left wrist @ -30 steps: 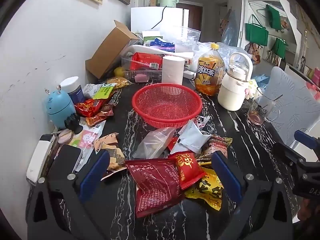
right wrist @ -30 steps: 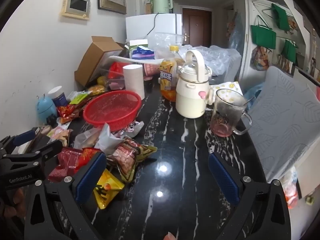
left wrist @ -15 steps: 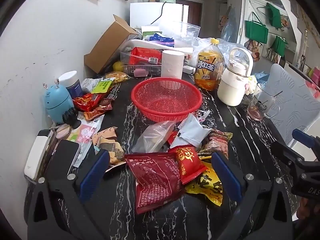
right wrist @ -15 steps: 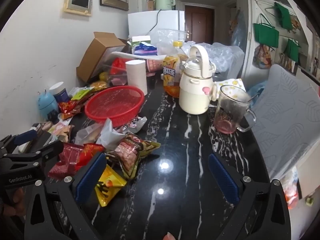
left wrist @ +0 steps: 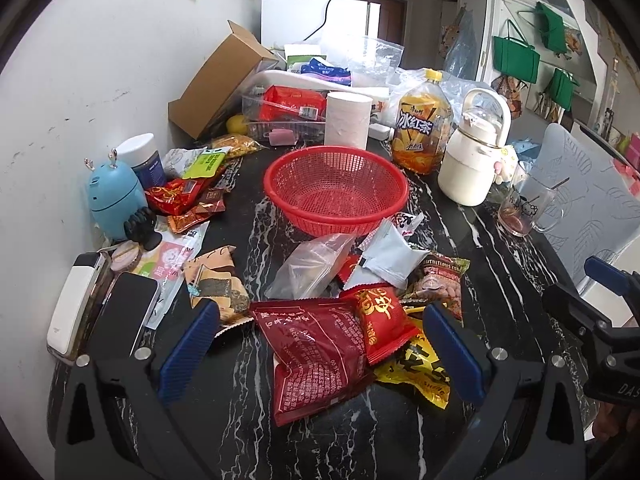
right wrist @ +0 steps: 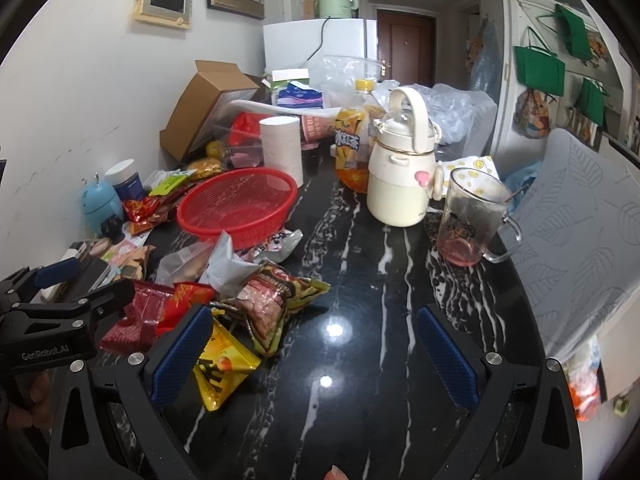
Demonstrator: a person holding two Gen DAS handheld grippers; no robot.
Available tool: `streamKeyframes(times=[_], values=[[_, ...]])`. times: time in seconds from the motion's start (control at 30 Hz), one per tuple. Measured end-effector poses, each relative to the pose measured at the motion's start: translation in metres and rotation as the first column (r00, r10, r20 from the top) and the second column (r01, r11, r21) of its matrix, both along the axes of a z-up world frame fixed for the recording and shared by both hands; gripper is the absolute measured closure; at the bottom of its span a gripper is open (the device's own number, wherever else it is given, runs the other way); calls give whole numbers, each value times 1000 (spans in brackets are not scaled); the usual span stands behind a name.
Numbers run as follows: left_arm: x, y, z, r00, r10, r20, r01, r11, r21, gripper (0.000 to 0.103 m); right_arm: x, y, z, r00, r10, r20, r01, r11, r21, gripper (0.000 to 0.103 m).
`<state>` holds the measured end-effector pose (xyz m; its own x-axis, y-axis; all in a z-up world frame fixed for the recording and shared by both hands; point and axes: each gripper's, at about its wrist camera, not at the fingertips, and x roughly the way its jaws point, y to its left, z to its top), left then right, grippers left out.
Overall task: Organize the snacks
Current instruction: 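Move both grippers over the snack pile toward the bags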
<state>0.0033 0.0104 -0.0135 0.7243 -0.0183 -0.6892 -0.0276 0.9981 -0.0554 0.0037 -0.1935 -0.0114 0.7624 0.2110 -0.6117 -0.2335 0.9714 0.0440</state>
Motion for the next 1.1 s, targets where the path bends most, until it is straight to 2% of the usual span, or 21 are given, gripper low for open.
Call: streamKeyframes(times=[1.1], values=[[-8,6,3,1000,7,25,-6,1000,-12,0,0,6,-2,1000,24,-19,-24,999,21,0]])
